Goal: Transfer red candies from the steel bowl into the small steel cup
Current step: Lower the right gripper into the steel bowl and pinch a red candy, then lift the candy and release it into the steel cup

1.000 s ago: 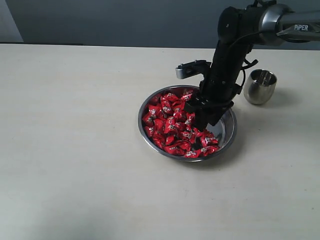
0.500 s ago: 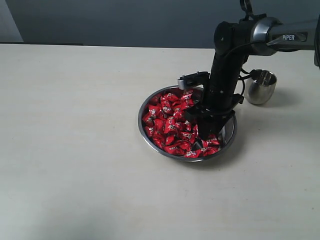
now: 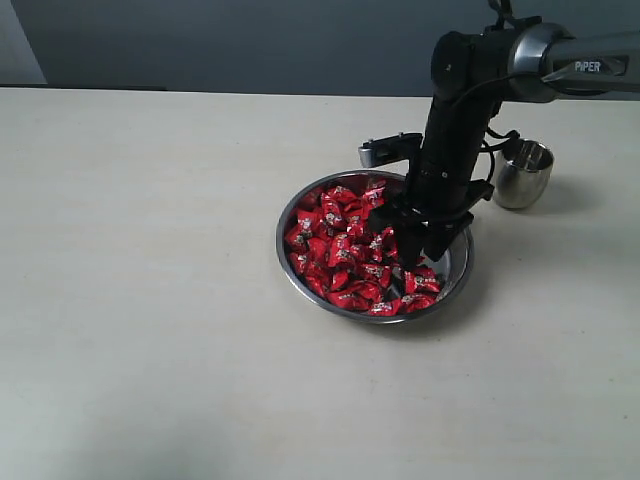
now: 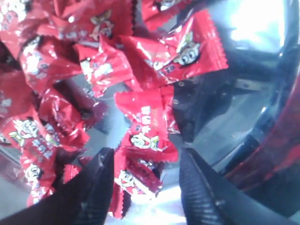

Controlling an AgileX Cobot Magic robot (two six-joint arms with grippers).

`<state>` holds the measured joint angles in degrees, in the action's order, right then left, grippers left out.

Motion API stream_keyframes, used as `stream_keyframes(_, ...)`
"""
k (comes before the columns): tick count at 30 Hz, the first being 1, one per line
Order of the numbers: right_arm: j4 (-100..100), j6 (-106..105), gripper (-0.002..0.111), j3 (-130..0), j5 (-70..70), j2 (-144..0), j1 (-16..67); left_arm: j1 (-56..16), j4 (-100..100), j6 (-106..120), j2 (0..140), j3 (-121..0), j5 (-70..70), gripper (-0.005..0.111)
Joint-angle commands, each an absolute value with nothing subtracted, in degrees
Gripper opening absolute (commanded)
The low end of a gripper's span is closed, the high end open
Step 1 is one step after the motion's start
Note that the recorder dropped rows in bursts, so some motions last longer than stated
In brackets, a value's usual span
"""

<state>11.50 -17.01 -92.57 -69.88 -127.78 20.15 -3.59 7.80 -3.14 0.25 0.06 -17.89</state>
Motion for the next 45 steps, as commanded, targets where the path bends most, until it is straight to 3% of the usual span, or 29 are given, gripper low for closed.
stream_keyframes(1,11.32,-16.87,0.043,-92.65,-69.96,-128.36,20.07,-4.19,7.77,-3.46,0.00,0.00,-17.69,0.000)
stream_keyframes(18,11.99,-17.35,0.041,-92.65,-65.96,-129.44,20.07,-4.19,7.77,-3.46,0.00,0.00,-17.69,0.000)
stream_keyframes(26,11.86,-17.35,-0.001,-92.65,-65.83,-129.44,20.07,-4.19,7.77,-3.46,0.00,0.00,-17.69,0.000)
stream_keyframes(45,9.70,-17.72,-0.001,-92.78,-65.73,-124.54,20.07,-4.19,7.77,-3.46,0.00,0.00,-17.69,0.000)
